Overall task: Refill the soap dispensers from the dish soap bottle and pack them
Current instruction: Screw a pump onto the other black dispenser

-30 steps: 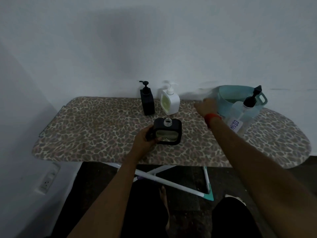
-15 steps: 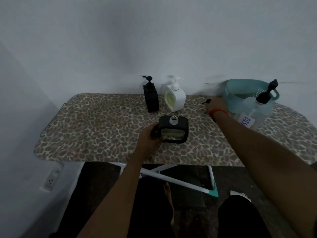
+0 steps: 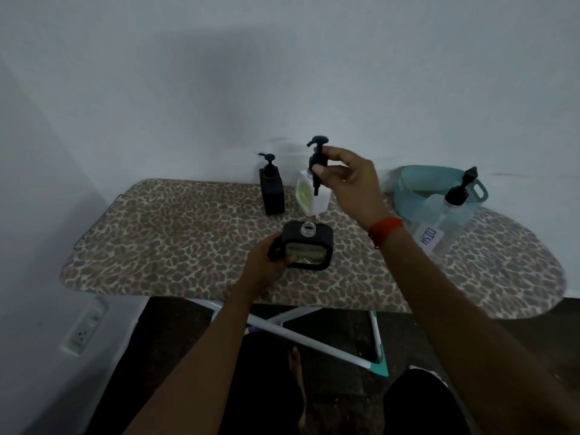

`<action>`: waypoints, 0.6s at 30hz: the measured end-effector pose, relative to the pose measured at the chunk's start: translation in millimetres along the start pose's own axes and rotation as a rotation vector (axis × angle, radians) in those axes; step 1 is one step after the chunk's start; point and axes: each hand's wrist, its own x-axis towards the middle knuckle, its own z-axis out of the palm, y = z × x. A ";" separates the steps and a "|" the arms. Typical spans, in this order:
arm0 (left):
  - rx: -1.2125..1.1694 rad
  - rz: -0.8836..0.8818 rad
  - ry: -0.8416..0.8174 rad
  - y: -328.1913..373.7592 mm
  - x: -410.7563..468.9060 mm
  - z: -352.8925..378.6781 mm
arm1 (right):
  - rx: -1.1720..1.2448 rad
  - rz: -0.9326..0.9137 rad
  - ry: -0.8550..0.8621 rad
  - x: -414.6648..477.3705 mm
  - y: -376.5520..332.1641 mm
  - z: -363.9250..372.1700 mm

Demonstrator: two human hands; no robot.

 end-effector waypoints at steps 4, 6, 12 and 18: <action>-0.020 -0.011 -0.006 0.0 0.0 -1.0 | -0.079 -0.037 0.012 -17.6 8.6 14.6; -0.033 -0.020 -0.016 0.3 -0.3 -1.7 | -0.103 -0.022 0.008 -25.2 20.7 16.4; -0.032 -0.015 0.005 -2.2 1.5 -1.4 | -0.100 0.011 -0.037 -54.7 56.8 23.3; -0.035 0.019 0.012 0.0 1.9 -0.8 | -0.106 0.046 -0.015 -68.2 64.5 26.3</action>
